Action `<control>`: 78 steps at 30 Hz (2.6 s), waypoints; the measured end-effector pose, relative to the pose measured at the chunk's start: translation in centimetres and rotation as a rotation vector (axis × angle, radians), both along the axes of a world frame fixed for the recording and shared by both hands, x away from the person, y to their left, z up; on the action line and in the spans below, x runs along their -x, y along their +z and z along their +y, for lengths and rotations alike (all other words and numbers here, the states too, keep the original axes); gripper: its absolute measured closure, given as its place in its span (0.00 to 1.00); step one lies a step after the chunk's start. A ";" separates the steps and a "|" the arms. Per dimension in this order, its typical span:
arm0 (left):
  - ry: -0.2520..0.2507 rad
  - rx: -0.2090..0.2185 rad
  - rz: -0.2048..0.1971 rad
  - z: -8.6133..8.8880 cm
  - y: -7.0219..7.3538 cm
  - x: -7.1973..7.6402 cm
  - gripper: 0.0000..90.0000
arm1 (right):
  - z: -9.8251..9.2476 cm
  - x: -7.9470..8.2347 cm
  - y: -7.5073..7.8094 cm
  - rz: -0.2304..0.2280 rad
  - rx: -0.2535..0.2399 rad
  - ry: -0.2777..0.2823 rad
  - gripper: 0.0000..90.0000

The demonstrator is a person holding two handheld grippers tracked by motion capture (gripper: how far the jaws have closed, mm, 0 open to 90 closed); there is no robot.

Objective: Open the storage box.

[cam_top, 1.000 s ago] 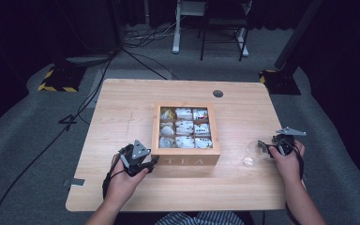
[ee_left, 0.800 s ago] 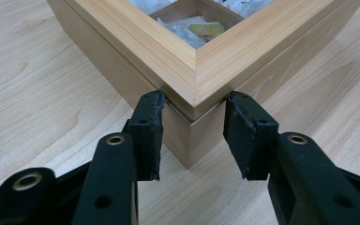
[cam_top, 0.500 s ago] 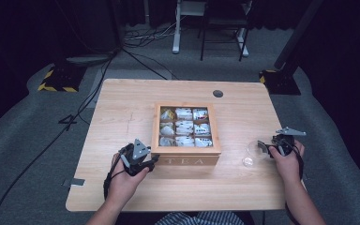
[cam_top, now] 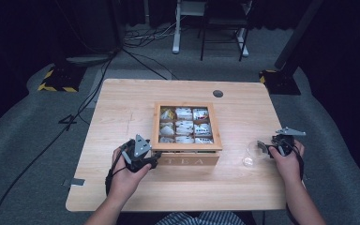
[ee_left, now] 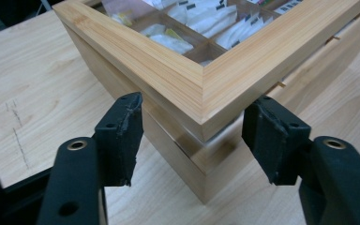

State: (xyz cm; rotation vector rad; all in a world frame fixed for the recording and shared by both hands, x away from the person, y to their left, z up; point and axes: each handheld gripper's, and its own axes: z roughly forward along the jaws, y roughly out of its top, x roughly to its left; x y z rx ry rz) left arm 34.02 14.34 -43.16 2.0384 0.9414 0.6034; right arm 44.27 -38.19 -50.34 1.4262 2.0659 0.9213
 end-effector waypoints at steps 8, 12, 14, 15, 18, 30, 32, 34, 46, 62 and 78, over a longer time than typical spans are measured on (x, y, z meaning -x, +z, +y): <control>-0.003 0.019 -0.062 -0.2 0.9 -0.8 0.40 | 0.0 0.3 0.0 0.001 -0.001 0.026 0.23; -0.008 0.009 -0.082 -0.3 1.4 -1.2 0.39 | 0.0 0.5 0.0 0.001 0.001 0.033 0.23; -0.011 0.007 -0.092 -0.3 1.7 -1.5 0.38 | -0.1 0.8 0.0 0.004 -0.003 0.030 0.25; -0.010 0.007 -0.099 -0.3 1.8 -1.6 0.38 | -0.1 1.2 0.5 0.033 0.007 0.034 0.30; -0.014 0.005 -0.121 -0.4 2.2 -1.8 0.38 | -0.1 1.6 1.2 0.014 0.008 0.032 0.29; 0.013 -0.006 -0.167 -0.4 3.5 -2.8 0.48 | -0.6 4.1 3.0 0.003 0.031 -0.013 0.30; 0.013 0.009 -0.166 -0.1 3.8 -3.0 0.51 | -1.0 4.6 3.0 0.005 0.034 -0.030 0.30; 0.010 0.025 -0.156 0.1 4.1 -3.3 0.53 | -1.5 5.0 3.2 0.006 0.032 -0.050 0.30; 0.019 0.012 -0.170 0.2 5.3 -3.8 0.61 | -2.7 6.7 4.4 -0.020 0.003 -0.090 0.30; 0.016 0.023 -0.161 0.3 6.4 -4.7 0.62 | -2.6 8.0 6.6 -0.044 -0.015 -0.091 0.31; 0.019 0.012 -0.165 0.2 6.9 -5.2 0.62 | -1.6 8.5 9.2 -0.077 -0.056 -0.053 0.34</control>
